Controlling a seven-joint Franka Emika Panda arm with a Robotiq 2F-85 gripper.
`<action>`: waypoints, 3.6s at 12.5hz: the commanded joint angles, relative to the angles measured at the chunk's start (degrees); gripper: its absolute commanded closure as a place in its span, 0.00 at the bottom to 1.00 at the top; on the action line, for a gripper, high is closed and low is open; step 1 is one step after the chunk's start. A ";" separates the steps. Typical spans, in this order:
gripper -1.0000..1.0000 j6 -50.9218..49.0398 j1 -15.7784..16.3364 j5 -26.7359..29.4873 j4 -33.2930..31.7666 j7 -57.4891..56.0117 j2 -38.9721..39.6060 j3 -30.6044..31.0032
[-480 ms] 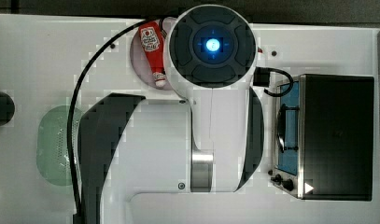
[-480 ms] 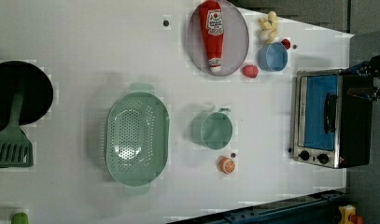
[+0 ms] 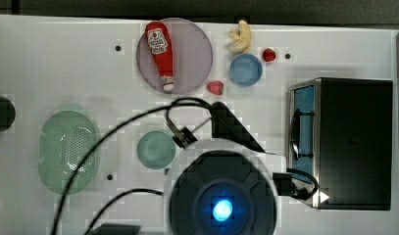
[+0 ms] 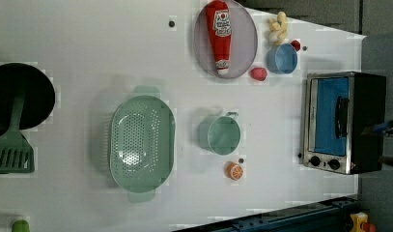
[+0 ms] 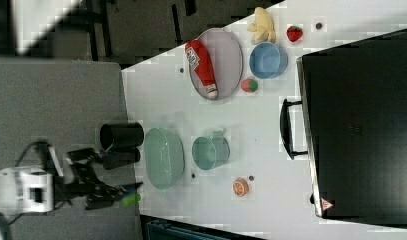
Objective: Drag strainer forwards.
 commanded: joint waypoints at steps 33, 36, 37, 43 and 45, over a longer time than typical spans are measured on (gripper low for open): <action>0.00 57.19 24.39 -0.59 4.65 68.90 55.53 13.29; 0.00 57.01 25.65 -0.57 6.88 68.97 56.50 11.52; 0.00 56.99 25.91 -0.57 7.82 68.93 57.10 11.03; 0.00 57.00 27.12 -0.57 16.72 68.96 62.70 8.22; 0.00 56.85 27.38 -0.54 20.45 68.95 64.90 7.26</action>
